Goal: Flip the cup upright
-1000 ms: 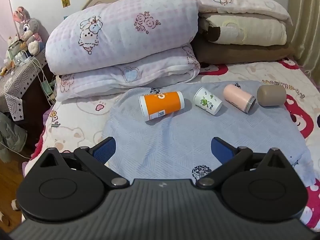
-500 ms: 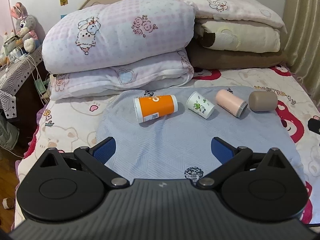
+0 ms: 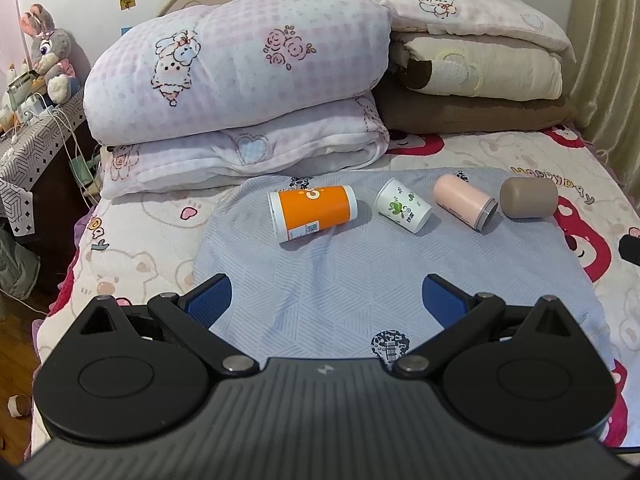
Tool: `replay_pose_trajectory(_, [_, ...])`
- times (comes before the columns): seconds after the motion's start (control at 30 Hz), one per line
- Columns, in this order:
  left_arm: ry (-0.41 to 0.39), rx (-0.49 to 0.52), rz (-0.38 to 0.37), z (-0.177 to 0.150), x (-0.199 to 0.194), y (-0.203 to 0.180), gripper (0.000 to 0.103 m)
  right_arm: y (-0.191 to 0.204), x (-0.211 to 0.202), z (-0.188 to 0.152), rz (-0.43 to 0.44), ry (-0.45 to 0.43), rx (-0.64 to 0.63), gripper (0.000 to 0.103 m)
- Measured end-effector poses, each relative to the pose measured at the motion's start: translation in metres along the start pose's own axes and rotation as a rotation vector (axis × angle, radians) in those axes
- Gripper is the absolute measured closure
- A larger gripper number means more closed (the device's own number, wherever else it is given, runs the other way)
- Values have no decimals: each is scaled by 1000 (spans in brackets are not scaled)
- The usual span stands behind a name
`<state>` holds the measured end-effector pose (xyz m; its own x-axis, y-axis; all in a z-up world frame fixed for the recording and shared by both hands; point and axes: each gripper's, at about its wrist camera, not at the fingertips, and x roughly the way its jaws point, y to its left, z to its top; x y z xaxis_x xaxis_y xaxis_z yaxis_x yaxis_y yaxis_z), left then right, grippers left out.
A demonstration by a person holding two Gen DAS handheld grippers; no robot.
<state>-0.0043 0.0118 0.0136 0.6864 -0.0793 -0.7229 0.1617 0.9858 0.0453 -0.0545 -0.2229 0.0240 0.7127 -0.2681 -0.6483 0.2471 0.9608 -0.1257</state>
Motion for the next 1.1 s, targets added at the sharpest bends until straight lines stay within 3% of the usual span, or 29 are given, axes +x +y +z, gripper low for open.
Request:
replay_pose_trajectory(0.27, [13,-39,-38,-2,2,9,0,2,2,-2,1,4,1,0])
replay_pose_trajectory(1.1, [-3,30,19,-5,0,-5,0,8,1,-6,30,18,-4,0])
